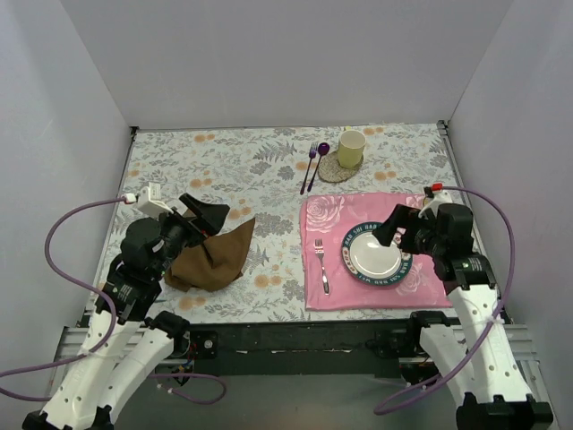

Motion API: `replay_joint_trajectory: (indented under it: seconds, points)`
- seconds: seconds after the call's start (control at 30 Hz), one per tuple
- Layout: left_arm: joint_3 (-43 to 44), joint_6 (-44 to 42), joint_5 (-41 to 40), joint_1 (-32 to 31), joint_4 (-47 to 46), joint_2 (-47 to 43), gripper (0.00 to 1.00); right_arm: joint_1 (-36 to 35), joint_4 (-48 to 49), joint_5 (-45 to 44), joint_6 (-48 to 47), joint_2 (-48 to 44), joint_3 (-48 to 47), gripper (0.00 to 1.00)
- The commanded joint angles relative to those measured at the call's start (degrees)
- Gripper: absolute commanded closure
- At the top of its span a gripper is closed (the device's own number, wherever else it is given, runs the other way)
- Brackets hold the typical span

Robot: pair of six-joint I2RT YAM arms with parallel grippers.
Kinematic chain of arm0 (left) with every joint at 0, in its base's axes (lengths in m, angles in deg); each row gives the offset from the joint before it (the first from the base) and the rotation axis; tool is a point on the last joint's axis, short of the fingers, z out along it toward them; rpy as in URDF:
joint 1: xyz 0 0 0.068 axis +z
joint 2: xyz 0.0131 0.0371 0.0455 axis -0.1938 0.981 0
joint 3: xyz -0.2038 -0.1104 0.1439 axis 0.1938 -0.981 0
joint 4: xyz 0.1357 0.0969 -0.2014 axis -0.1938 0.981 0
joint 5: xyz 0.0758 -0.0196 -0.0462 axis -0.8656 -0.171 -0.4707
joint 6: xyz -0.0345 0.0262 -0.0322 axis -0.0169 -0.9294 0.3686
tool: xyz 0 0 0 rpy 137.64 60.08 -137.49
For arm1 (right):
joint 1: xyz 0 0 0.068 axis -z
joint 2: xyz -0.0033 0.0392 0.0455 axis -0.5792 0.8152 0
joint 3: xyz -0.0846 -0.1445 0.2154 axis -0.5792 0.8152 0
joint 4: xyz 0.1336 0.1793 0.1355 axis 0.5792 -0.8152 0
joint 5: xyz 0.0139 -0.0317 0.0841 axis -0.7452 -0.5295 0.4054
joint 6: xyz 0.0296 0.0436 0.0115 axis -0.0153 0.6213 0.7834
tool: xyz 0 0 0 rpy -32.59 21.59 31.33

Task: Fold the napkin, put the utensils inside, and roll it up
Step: Flatten the napkin out

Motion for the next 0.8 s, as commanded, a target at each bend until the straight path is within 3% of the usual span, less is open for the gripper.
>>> replay_joint_trajectory:
  seconds: [0.0, 0.1, 0.13, 0.17, 0.27, 0.47, 0.6, 0.77]
  points:
    - [2.70, -1.59, -2.12, 0.06, 9.64, 5.75, 0.02, -0.54, 3.21, 7.31, -0.85, 6.26, -4.81, 0.01]
    - [4.55, -2.38, -1.50, 0.06, 13.16, 9.63, 0.02, -5.97, 11.54, 8.21, 2.31, 8.90, -5.25, 0.01]
    - [4.90, -2.56, -1.33, 0.06, 14.05, 12.17, 0.02, -8.51, 14.01, 4.81, 3.19, 10.21, -5.16, 0.01]
    - [5.95, -2.30, -2.02, 0.06, 15.10, 13.50, 0.02, -14.72, 17.78, 2.34, 3.90, 11.62, -5.42, 0.01]
    - [7.10, -2.56, -2.46, 0.15, 17.48, 17.81, 0.02, -26.59, 19.48, -5.67, 3.99, 21.01, -9.97, 0.01]
    - [7.02, -1.60, -1.41, 0.15, 16.61, 19.49, 0.02, -40.33, 19.66, -12.09, -0.92, 41.06, -19.83, 0.01]
    - [4.82, 1.30, -3.07, 0.24, 16.51, 21.32, 0.02, -42.90, 21.41, -10.78, -1.81, 49.15, -24.49, 0.01]
    - [7.10, 4.38, -5.63, 1.73, 17.75, 29.67, 0.02, -44.22, 25.28, -10.51, -0.85, 57.15, -26.95, 0.07]
